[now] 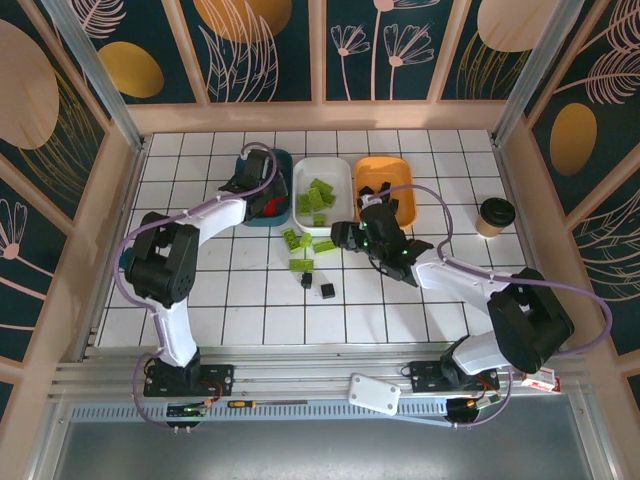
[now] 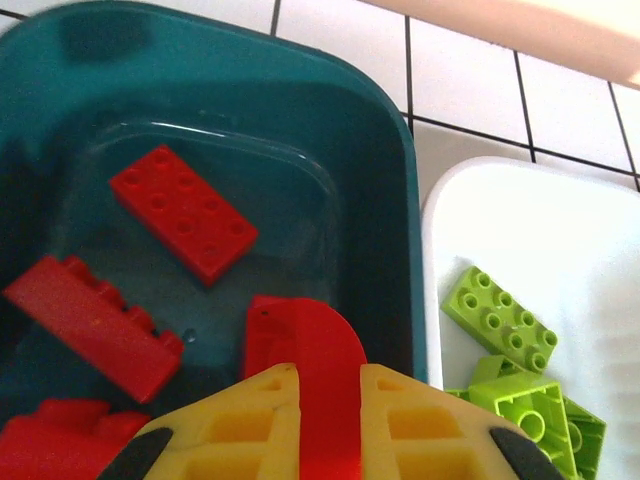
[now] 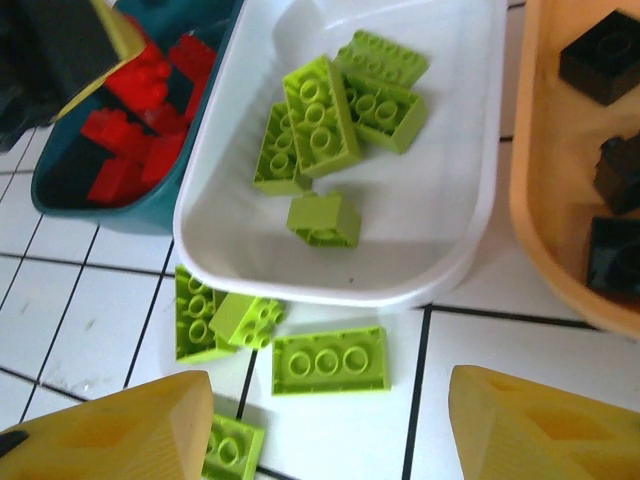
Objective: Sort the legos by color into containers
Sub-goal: Place the lego in the container, then move the lego to the center of the table.
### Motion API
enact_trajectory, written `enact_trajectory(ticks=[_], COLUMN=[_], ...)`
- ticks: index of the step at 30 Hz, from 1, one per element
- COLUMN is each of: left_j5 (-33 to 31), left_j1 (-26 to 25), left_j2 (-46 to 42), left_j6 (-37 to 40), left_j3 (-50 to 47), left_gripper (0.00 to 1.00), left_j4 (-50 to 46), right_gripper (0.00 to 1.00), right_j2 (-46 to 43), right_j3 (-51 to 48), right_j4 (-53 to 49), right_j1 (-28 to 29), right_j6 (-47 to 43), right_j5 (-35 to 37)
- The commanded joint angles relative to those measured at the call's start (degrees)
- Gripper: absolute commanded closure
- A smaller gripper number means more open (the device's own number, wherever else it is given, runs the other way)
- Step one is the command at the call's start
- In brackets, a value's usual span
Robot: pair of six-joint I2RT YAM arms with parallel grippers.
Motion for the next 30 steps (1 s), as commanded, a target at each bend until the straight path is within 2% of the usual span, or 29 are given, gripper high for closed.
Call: enact_trajectory(ticks=[1,3,8,11,15,22,30], left_j5=[1.96,2.66,5.77,8.66,13.00,11.86,9.58], left_j1=[0.44,0.48,0.44,0.44,0.22,-2.02,-2.25], left_j2=[2.21,2.67,-1.79,-8.19,-19.16,-39.33,-51.81], left_j6=[0.48,0.37,-0.65,-2.28,-5.95,-10.20,-9.89], left_j3=[4.21,5.14,3.24,-2.30,-14.12,-35.31,-44.69], left_gripper=[0.81,0.74,0.47,0.31,0.16,0.07,0.03], left_j4=[-1.04,-1.13,0.18,3.59,9.58,13.61,8.25], right_gripper=[0.36,0.36,0.36,0.36,0.36,0.36,0.40], right_j2=[-1.17,-0.24,3.52,5.68,9.43,15.97,22.72], right_j3=[-1.65,-1.64,-0.37,0.44,2.77,6.81,9.60], right_j4=[0.40,0.13,-0.41,0.32,-0.45,-1.21,-5.29], right_j1=[2.20,3.62,7.42,8.66,8.89,9.77,11.24], right_j6=[0.42,0.58,1.16,1.56,1.65,1.91,3.68], right_j5=[-1.43,-1.99,-1.50,-0.49,1.30,1.99,3.34])
